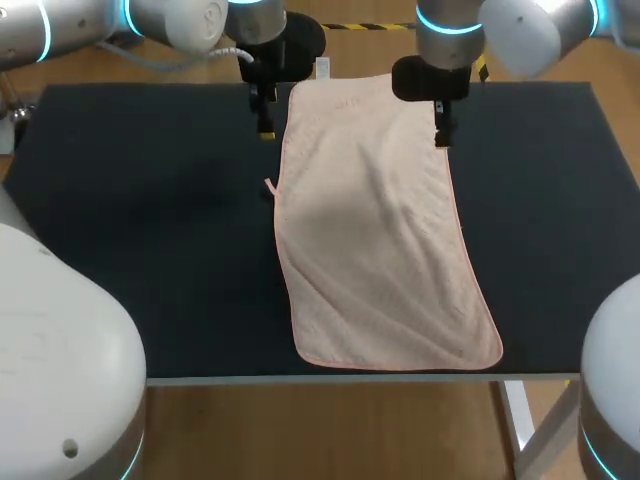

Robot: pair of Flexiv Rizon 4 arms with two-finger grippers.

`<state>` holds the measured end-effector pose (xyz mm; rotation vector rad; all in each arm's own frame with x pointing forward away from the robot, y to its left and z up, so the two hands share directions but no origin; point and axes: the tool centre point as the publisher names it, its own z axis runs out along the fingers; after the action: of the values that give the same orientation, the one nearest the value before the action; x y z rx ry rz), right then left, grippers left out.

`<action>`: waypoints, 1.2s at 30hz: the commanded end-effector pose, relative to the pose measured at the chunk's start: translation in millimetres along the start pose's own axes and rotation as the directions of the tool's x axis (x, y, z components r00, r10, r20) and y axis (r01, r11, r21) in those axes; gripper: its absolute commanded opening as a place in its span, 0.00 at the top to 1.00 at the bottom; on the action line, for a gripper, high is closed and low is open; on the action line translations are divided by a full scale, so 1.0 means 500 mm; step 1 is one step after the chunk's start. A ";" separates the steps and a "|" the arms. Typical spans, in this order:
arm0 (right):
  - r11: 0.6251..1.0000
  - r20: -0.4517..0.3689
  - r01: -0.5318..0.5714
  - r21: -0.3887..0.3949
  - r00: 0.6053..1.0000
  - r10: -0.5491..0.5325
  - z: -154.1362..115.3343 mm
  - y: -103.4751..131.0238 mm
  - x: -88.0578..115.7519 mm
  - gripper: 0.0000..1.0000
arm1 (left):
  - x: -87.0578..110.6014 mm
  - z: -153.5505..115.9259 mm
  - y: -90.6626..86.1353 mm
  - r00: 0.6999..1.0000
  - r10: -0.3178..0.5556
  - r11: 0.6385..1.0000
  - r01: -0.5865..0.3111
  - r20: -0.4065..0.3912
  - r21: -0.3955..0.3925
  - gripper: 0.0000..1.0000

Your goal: Fold the towel

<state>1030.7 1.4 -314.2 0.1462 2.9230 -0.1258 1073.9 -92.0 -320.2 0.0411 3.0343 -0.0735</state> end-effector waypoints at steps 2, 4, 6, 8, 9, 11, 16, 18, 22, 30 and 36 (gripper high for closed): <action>0.999 -0.087 -0.035 -0.037 0.996 0.031 0.027 -0.013 -0.018 0.00 | -0.006 0.017 -0.042 0.999 0.005 1.000 -0.005 -0.043 0.019 0.00; 0.999 -0.089 -0.039 -0.028 0.995 0.036 0.032 -0.014 -0.010 0.00 | 0.010 0.026 -0.052 0.998 -0.004 0.999 0.008 -0.068 0.052 0.00; 0.999 -0.097 -0.037 -0.028 0.995 0.034 0.041 -0.014 -0.002 0.00 | 0.029 0.032 -0.058 0.997 -0.011 0.999 0.015 -0.081 0.051 0.00; 1.000 -0.101 -0.026 -0.009 0.995 0.025 0.051 -0.013 0.007 0.00 | 0.049 0.039 -0.061 0.996 -0.014 0.999 0.018 -0.092 0.048 0.00; 1.000 -0.106 -0.022 -0.014 0.994 0.021 0.056 -0.011 0.013 0.00 | 0.058 0.042 -0.061 0.996 -0.013 0.999 0.018 -0.093 0.050 0.00; 1.000 -0.112 -0.011 -0.013 0.994 0.010 0.066 -0.006 0.021 0.00 | 0.070 0.049 -0.059 0.995 -0.015 0.999 0.019 -0.101 0.042 0.00; 0.999 -0.116 -0.017 -0.049 0.993 0.011 0.094 -0.001 0.046 0.00 | 0.092 0.078 -0.055 0.995 -0.020 0.998 0.025 -0.093 0.055 0.00; 0.997 -0.112 -0.032 -0.063 0.993 0.025 0.107 -0.003 0.054 0.00 | 0.097 0.097 -0.061 0.995 -0.007 0.998 0.012 -0.096 0.057 0.00; 0.996 -0.132 -0.034 -0.080 0.991 0.023 0.134 -0.003 0.068 0.00 | 0.102 0.138 -0.079 0.994 0.021 0.998 -0.015 -0.104 0.060 0.00; 0.998 -0.148 -0.013 -0.065 0.989 0.003 0.175 -0.006 0.068 0.00 | 0.103 0.191 -0.097 0.990 0.049 0.997 -0.042 -0.130 0.061 0.00; 0.997 -0.128 0.004 -0.072 0.992 -0.013 0.196 -0.006 0.054 0.00 | 0.102 0.206 -0.091 0.992 0.034 0.998 -0.028 -0.120 0.047 0.00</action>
<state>1018.2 -8.6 -407.9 0.1396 3.0469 -0.0158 1028.4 -138.5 -418.4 0.1006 3.1481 -0.1482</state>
